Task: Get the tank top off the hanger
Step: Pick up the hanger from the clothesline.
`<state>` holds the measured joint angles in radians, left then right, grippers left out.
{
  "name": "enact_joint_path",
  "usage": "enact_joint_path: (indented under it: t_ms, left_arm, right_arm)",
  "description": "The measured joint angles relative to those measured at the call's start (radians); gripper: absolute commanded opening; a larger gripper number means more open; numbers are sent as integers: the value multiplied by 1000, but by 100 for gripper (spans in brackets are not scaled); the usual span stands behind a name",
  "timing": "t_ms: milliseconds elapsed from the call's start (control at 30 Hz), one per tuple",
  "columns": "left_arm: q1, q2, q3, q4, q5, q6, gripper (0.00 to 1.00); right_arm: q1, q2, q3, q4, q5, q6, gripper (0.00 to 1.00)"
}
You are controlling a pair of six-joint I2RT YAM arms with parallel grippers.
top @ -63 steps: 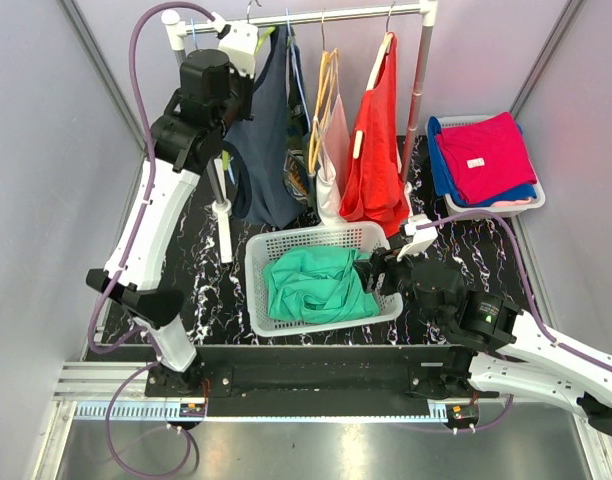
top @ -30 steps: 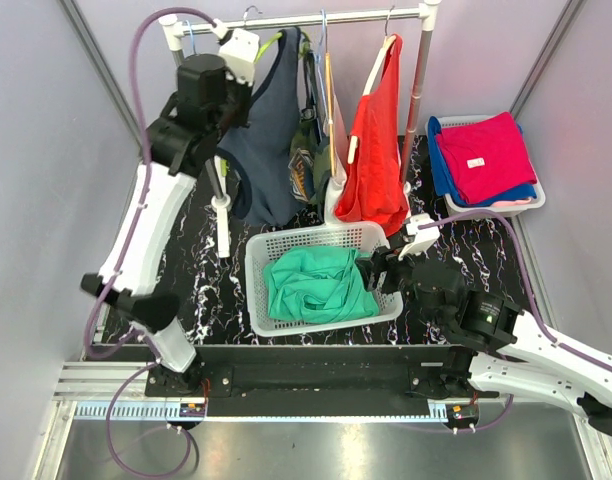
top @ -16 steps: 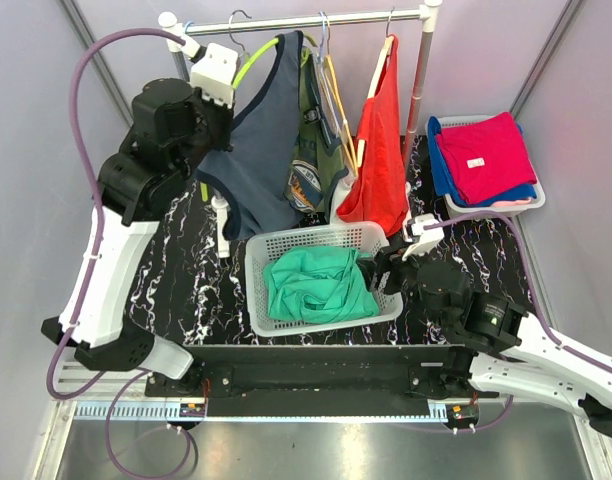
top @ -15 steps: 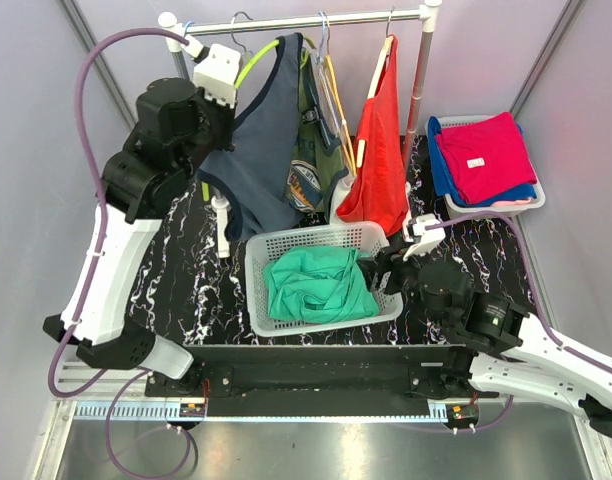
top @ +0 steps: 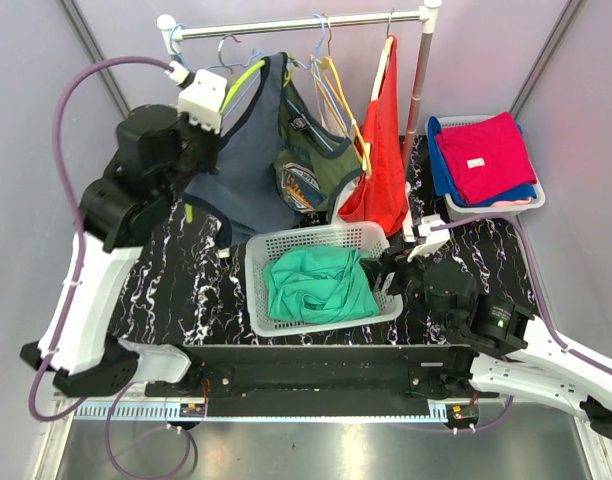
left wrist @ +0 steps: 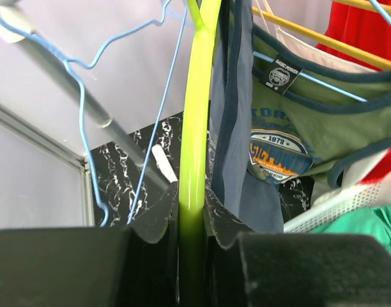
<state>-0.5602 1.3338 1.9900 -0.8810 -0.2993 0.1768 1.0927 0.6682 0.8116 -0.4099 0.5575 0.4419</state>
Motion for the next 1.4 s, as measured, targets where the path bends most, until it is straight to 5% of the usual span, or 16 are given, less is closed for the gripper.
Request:
enact_joint_path:
  t_ms: [267,633,867,1167,1400]
  left_arm:
    - [-10,-129,-29,-17,-29,14,0]
    - [-15,-106,-22,-31,5,14,0]
    - [-24,-111,135,-82,107,35,0]
    - [-27,-284,64,217,440,68,0]
    - [-28,-210,238,433,595,25,0]
  right_arm:
    - [0,1,0,-1,-1,4,70]
    - [0,-30,0,-29,1,13,71]
    - [0,-41,3,-45,8,13,71]
    - [0,-40,3,-45,10,13,76]
    - [0,-77,3,-45,10,13,77]
